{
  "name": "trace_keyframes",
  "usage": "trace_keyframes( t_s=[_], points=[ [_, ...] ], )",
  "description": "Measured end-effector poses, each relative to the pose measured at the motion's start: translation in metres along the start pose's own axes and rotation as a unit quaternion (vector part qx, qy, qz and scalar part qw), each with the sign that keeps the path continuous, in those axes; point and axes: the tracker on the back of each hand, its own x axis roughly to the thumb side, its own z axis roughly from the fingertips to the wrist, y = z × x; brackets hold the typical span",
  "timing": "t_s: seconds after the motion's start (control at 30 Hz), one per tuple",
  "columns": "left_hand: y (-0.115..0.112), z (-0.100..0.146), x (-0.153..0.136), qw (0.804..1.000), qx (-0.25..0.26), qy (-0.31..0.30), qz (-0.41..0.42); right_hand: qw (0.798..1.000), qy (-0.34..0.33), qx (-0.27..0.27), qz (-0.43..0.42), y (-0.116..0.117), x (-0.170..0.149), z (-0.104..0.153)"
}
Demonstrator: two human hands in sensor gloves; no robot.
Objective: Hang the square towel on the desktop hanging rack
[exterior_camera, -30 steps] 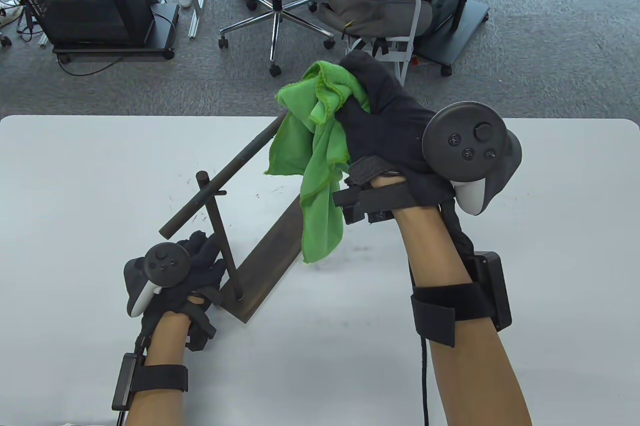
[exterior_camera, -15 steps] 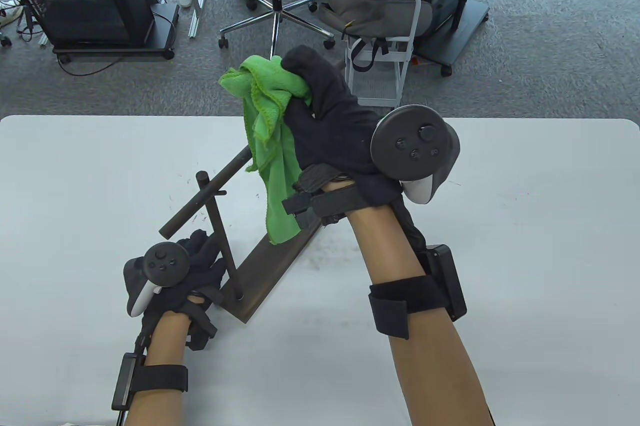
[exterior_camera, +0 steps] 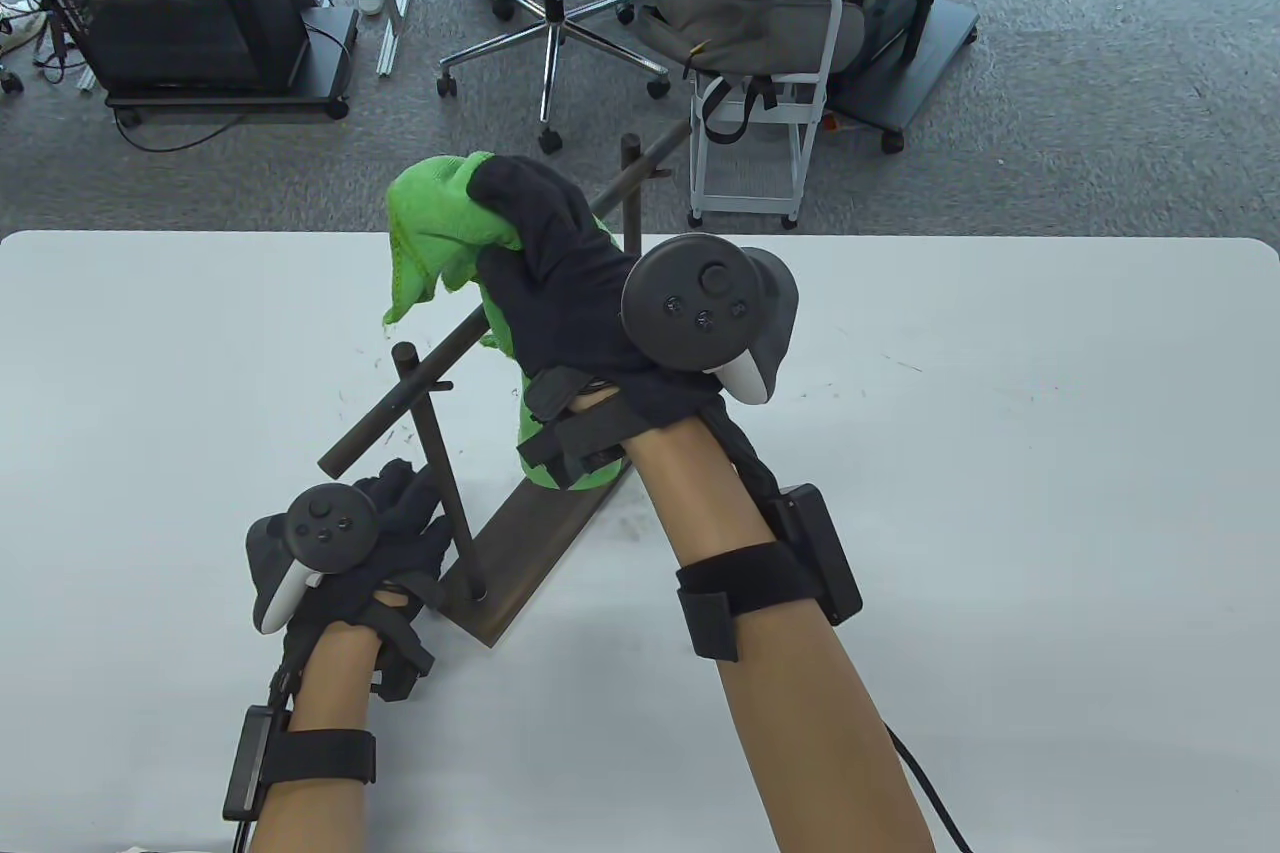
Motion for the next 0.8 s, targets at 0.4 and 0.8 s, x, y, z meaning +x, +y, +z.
trace_keyframes(
  t_s=[0.4, 0.8],
  points=[
    [-0.003, -0.002, -0.001, 1.0, -0.009, 0.001, 0.001, 0.992, -0.073, 0.099, 0.015, 0.02, 0.004, 0.003],
    [-0.003, -0.002, 0.0, 1.0, -0.01, 0.0, 0.006, 0.984, -0.114, 0.054, 0.124, 0.015, 0.016, 0.009]
  ],
)
